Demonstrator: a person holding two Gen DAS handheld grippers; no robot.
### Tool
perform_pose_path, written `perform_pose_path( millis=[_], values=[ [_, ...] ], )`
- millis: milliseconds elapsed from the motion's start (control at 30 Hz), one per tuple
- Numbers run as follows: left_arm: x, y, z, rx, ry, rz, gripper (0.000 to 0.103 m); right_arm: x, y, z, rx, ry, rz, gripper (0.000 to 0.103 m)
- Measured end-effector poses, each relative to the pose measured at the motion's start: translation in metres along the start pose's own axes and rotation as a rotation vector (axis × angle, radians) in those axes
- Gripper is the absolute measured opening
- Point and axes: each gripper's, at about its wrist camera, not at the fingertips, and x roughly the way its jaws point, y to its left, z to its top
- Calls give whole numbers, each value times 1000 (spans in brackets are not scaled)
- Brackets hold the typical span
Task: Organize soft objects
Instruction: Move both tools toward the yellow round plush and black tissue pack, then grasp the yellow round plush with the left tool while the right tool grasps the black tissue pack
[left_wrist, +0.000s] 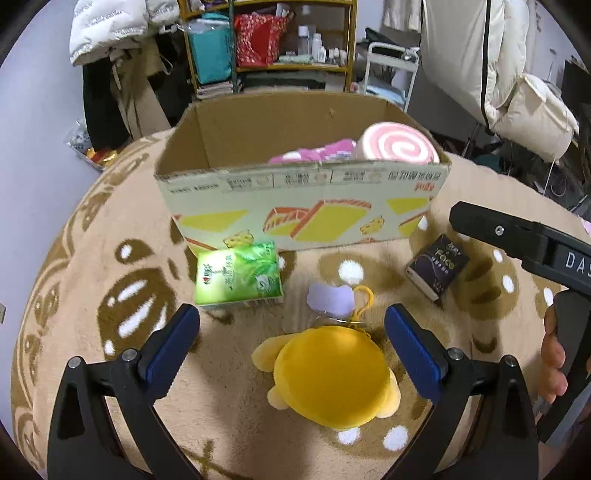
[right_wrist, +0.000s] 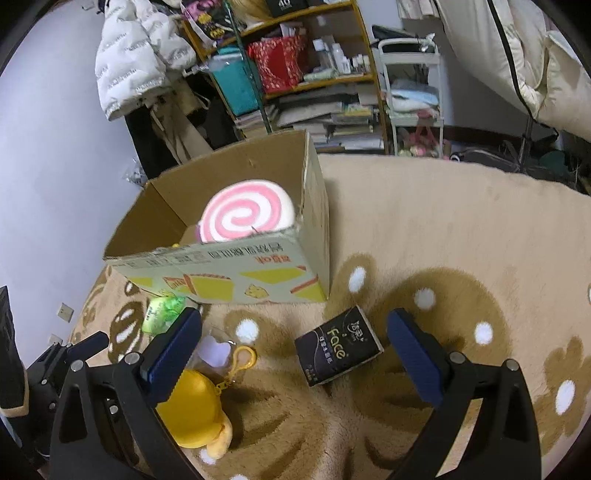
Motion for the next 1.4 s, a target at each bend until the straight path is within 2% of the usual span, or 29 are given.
perform_pose_path(
  millis=[233, 400, 700, 1000, 1167, 1233, 1333, 1400],
  values=[
    [15, -5, -2, 15, 42, 1, 100, 24, -8, -4, 22, 65, -34, 103],
    [20, -13, -7, 54, 70, -1, 100, 38, -15, -6, 44, 115, -27, 103],
    [32, -33, -15, 138, 131, -21, 99, 65, -18, -13, 9, 220, -76, 103],
    [53, -50, -22, 205, 218, -17, 99, 82, -11, -21, -62, 286, -140, 96],
    [66, -49, -22, 197, 271, 10, 99, 84, -8, -25, -112, 303, -189, 88],
    [71, -49, -23, 185, 290, 12, 99, 84, -7, -26, -122, 304, -200, 88],
    [73, -50, -25, 178, 294, 9, 99, 83, -6, -26, -119, 302, -202, 87],
    [74, -51, -25, 180, 295, 14, 99, 82, -6, -28, -122, 300, -212, 83]
  ],
)
